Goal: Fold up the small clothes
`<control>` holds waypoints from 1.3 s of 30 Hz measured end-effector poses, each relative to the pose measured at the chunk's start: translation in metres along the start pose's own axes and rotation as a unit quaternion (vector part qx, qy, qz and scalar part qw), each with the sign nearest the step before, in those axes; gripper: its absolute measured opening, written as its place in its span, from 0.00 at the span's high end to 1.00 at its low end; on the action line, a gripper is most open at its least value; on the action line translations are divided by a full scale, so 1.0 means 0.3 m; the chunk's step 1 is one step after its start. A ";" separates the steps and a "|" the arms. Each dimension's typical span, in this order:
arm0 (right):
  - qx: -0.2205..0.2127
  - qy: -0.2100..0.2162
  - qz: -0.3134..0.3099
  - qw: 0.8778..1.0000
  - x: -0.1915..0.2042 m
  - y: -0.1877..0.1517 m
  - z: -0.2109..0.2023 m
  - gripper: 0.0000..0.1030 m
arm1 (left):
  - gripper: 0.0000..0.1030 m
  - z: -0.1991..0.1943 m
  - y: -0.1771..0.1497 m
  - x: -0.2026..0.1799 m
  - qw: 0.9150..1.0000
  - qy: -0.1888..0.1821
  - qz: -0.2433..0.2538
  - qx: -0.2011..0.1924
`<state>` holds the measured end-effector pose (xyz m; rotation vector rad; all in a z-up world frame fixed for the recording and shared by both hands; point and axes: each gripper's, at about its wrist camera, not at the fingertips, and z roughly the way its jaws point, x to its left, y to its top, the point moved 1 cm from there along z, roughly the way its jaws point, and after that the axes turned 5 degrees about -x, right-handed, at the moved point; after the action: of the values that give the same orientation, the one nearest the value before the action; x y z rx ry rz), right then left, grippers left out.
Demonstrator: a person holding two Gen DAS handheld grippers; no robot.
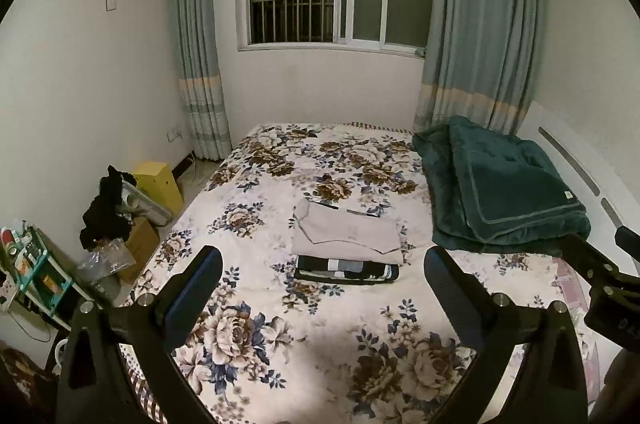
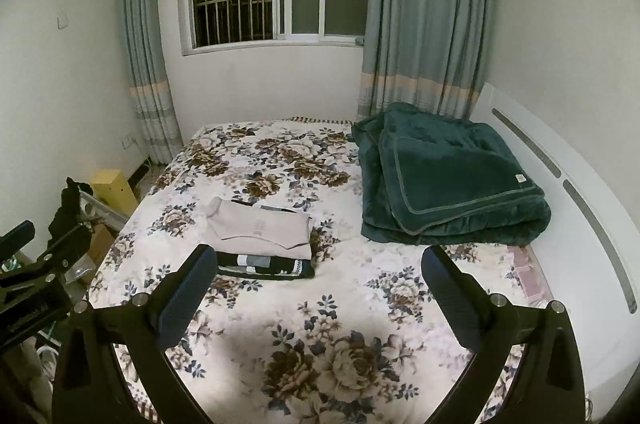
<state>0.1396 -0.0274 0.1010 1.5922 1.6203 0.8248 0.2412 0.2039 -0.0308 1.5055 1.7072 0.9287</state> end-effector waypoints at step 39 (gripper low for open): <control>-0.004 0.027 -0.011 1.000 -0.006 0.088 -0.002 0.00 | 0.00 -0.065 0.049 -0.009 1.000 0.010 0.002 -0.018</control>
<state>0.1536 -0.0281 0.1233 1.5562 1.6667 0.8699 0.2327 0.2008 -0.0080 1.4817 1.6943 0.9749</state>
